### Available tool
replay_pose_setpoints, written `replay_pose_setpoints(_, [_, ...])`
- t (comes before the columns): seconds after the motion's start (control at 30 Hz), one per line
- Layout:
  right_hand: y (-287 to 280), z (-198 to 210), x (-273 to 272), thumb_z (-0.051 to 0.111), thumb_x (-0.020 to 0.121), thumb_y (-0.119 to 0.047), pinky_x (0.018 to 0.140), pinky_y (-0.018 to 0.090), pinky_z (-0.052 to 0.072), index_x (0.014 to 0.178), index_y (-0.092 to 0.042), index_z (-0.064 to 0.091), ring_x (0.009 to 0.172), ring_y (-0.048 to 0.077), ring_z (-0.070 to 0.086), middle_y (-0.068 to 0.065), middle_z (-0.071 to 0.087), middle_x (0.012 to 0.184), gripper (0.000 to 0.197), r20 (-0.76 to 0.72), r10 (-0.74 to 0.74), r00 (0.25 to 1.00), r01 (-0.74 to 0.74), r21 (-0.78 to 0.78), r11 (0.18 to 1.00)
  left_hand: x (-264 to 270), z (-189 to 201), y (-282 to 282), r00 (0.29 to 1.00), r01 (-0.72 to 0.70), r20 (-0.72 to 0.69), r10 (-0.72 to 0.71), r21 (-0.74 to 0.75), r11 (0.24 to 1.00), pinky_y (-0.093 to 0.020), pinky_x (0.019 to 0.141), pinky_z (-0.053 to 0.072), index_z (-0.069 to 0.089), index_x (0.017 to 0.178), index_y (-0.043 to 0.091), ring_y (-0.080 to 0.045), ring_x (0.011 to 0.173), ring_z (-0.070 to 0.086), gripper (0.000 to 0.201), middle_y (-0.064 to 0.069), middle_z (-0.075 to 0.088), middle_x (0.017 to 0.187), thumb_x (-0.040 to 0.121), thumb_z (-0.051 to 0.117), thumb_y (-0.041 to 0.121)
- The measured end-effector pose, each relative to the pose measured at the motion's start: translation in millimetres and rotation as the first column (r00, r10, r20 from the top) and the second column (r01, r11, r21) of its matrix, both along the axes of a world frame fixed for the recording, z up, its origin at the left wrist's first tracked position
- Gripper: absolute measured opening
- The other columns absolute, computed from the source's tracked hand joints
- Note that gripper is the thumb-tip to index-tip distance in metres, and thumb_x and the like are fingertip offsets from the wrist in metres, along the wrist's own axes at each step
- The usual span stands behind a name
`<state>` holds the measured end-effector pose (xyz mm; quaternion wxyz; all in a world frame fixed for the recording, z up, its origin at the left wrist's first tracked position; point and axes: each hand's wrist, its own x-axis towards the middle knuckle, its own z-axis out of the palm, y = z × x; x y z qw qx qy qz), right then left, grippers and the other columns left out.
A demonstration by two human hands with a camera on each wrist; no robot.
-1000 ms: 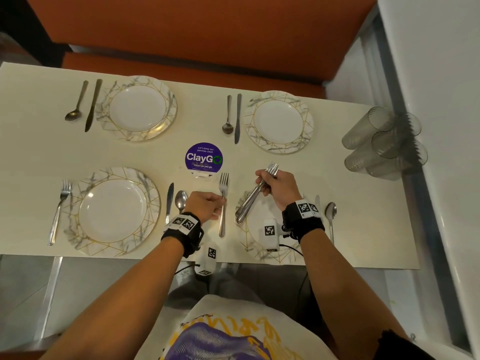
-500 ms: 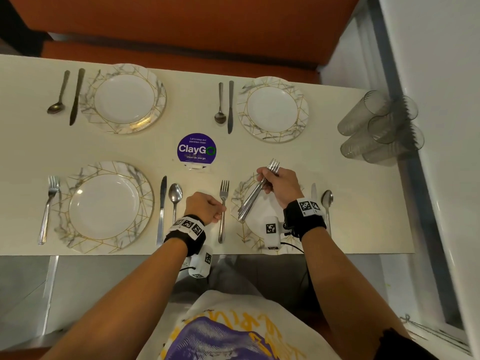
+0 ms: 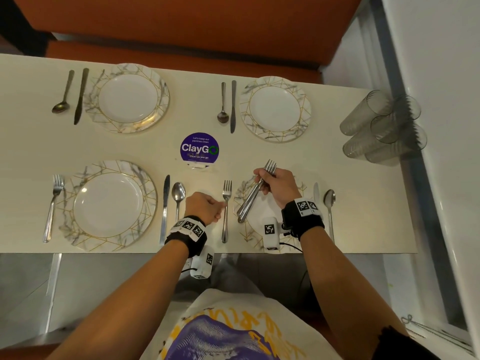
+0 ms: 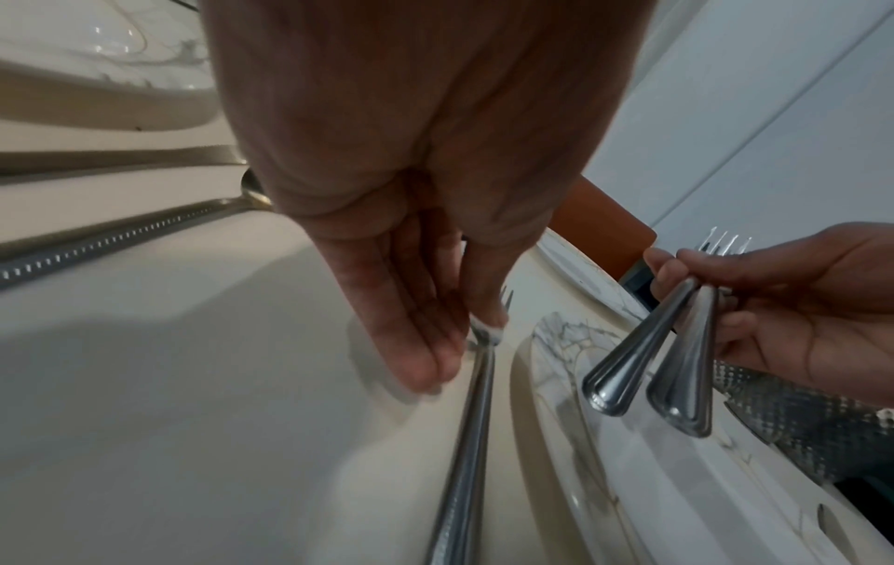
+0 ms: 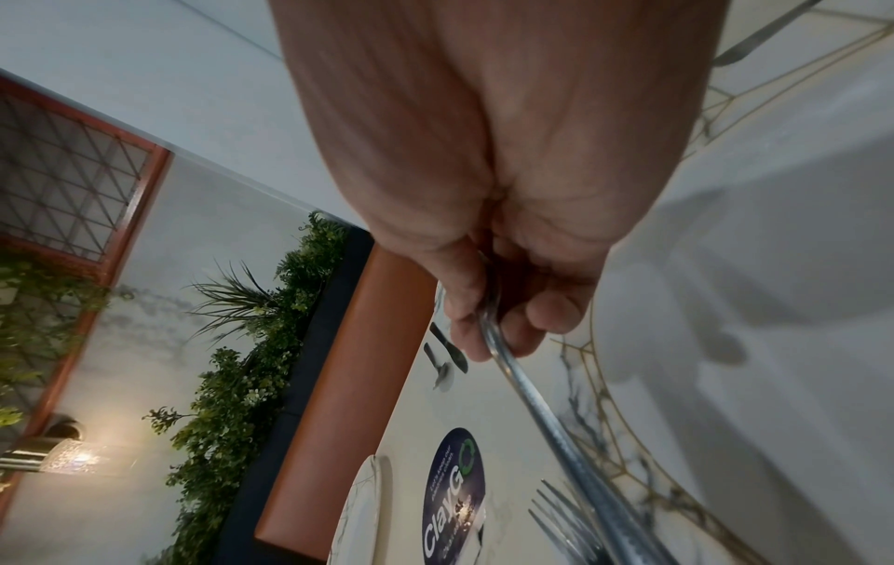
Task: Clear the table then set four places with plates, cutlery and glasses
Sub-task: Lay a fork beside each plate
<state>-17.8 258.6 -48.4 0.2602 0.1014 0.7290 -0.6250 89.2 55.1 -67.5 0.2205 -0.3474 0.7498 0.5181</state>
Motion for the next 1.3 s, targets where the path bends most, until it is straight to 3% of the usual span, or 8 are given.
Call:
replay_pose_setpoints(0.13, [-8,6,0,0.057,0.102,-0.01,0.059,0.03,0.047,0.091,-0.015,0.077,0.066,0.02,0.059,0.008,0.074,0.082,0.023,-0.017,0.038,0.999,-0.038,-0.013,0.999,-7,19,-5,0.973,-0.001,-0.224,-0.059,-0.263,0.965,-0.028,0.065,0.047,0.065,0.077,0.011,-0.016,0.065,0.06,0.037,-0.003,0.065,0.07,0.1,0.063,0.04])
replay_pose_setpoints(0.27, [-22,17,-1,0.057,0.102,-0.012,0.059,0.029,0.047,0.092,-0.016,0.078,0.064,0.019,0.06,0.006,0.072,0.082,0.023,-0.037,0.095,0.995,-0.096,-0.037,0.995,-23,49,5,0.922,0.212,-0.313,-0.227,-0.08,0.974,-0.021,0.077,0.05,0.073,0.102,0.023,-0.007,0.086,0.068,0.031,0.008,0.074,0.09,0.095,0.064,0.052])
replay_pose_setpoints(0.37, [-31,23,-1,0.057,0.102,-0.015,0.06,0.031,0.047,0.092,-0.019,0.08,0.064,0.02,0.058,0.006,0.07,0.083,0.024,-0.055,0.132,0.99,-0.132,0.002,0.991,-27,53,11,0.88,0.393,-0.293,-0.373,0.008,0.92,-0.04,0.085,0.06,0.077,0.1,0.033,-0.019,0.085,0.072,0.025,0.001,0.077,0.087,0.085,0.074,0.053])
replay_pose_setpoints(0.47, [-36,27,2,0.059,0.1,-0.017,0.063,0.036,0.047,0.09,-0.022,0.081,0.063,0.023,0.055,0.005,0.068,0.076,0.025,-0.074,0.119,0.99,-0.118,0.019,0.993,-23,53,7,0.868,0.385,-0.344,-0.358,0.008,0.923,-0.046,0.081,0.06,0.08,0.093,0.026,-0.022,0.072,0.068,0.009,-0.012,0.074,0.08,0.089,0.076,0.034])
replay_pose_setpoints(0.63, [-46,39,11,0.056,0.103,-0.013,0.059,0.031,0.047,0.097,-0.015,0.078,0.059,0.018,0.06,0.003,0.065,0.067,0.023,-0.089,0.099,0.991,-0.1,-0.011,0.995,-14,66,-6,0.881,0.332,-0.396,-0.258,0.132,0.934,-0.025,0.062,0.058,0.075,0.11,0.016,-0.015,0.068,0.075,0.014,-0.008,0.077,0.084,0.099,0.067,0.015])
replay_pose_setpoints(0.8, [-59,48,21,0.064,0.098,-0.012,0.055,0.029,0.046,0.103,-0.002,0.075,0.061,0.021,0.058,0.009,0.063,0.069,0.016,-0.104,0.017,0.994,-0.022,-0.046,0.999,-6,65,-16,0.903,0.262,-0.399,-0.159,0.218,0.94,-0.046,0.061,0.053,0.074,0.103,0.017,-0.038,0.066,0.068,0.014,-0.013,0.076,0.083,0.102,0.062,0.023])
replay_pose_setpoints(0.97, [-65,46,33,0.066,0.095,-0.011,0.058,0.036,0.048,0.096,-0.003,0.076,0.066,0.03,0.06,0.016,0.068,0.075,0.012,-0.129,-0.022,0.991,0.017,-0.043,0.999,2,65,-31,0.903,0.23,-0.41,-0.126,0.215,0.949,-0.028,0.049,0.043,0.076,0.102,0.012,-0.016,0.053,0.057,0.018,-0.001,0.069,0.072,0.104,0.059,0.018])
replay_pose_setpoints(1.3, [-67,66,47,0.069,0.088,0.006,0.059,0.033,0.056,0.109,0.002,0.071,0.071,0.032,0.069,0.021,0.074,0.09,0.021,-0.2,-0.006,0.98,-0.007,-0.067,0.998,12,77,-68,0.912,0.253,-0.393,-0.122,0.3,0.92,-0.026,0.056,0.054,0.076,0.115,0.011,-0.017,0.068,0.068,0.02,-0.007,0.075,0.091,0.103,0.062,0.018])
